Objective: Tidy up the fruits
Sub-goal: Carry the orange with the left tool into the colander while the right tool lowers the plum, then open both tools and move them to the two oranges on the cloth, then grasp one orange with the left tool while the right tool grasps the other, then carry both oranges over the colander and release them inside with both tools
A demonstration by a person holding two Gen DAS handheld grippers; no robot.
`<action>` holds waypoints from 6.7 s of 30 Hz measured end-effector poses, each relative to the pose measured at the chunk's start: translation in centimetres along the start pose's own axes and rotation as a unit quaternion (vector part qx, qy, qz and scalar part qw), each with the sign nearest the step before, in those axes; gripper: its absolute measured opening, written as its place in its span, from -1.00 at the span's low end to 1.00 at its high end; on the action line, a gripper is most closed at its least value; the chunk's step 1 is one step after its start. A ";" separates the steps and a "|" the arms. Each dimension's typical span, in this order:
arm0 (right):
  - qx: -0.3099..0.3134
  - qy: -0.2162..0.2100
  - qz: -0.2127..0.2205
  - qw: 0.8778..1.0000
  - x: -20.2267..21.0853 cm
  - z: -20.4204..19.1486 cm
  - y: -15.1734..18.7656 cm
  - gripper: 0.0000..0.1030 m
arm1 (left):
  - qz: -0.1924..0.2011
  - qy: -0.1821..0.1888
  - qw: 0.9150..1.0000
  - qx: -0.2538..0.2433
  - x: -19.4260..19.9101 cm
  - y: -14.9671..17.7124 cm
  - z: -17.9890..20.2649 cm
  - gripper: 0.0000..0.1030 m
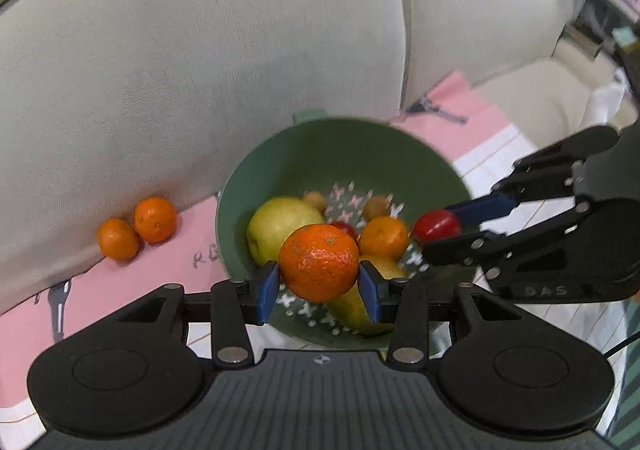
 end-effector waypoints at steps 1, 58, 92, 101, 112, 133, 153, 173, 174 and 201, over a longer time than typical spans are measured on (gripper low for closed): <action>-0.003 0.003 -0.005 1.000 -0.2 -0.1 -0.1 -0.45 | -0.013 -0.004 1.000 0.000 -0.5 -0.1 -0.1 -0.07; 0.012 0.016 0.027 0.999 0.2 -1.1 -0.7 -0.12 | 0.033 -0.008 0.999 0.012 1.7 -0.2 -1.4 0.10; 0.076 -0.011 0.111 0.991 -5.1 -9.2 -10.3 0.27 | 0.079 -0.082 0.993 -0.001 1.0 4.3 -13.5 0.10; 0.026 -0.024 0.042 0.998 -10.7 -9.4 -13.1 0.24 | 0.074 -0.088 0.993 0.039 -2.4 3.4 -16.7 0.10; -0.023 -0.009 -0.016 1.000 -15.1 -8.4 -14.5 0.08 | 0.066 -0.076 0.993 0.065 -5.4 3.2 -19.0 0.10; -0.081 -0.007 -0.065 0.995 -18.7 -9.5 -16.0 -0.08 | 0.079 -0.044 0.992 0.084 -8.6 4.1 -19.9 0.13; -0.105 -0.026 -0.048 0.993 -18.7 -10.0 -15.7 -0.17 | 0.078 -0.044 0.993 0.077 -10.1 5.2 -16.4 -0.05; -0.042 -0.011 0.044 0.998 -2.0 -10.1 -11.9 -0.17 | 0.146 -0.024 0.986 0.074 2.8 6.5 -10.3 -0.05; -0.045 -0.009 0.047 0.998 -1.1 -9.7 -11.3 -0.17 | 0.148 -0.023 0.986 0.069 3.4 6.1 -9.9 -0.05; 0.061 0.043 0.019 0.997 1.5 -2.3 -1.1 -0.17 | 0.070 -0.001 0.997 -0.043 -0.3 3.2 1.9 -0.05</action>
Point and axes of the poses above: each gripper's, at about its wrist camera, not at the fingertips, and x roughly against the way its jaws point, z to its right, y to its underside, the point moved 6 cm from there along -x, roughly the way its jaws point, and after that the axes turned 3 degrees about -y, right-handed, at the moved point
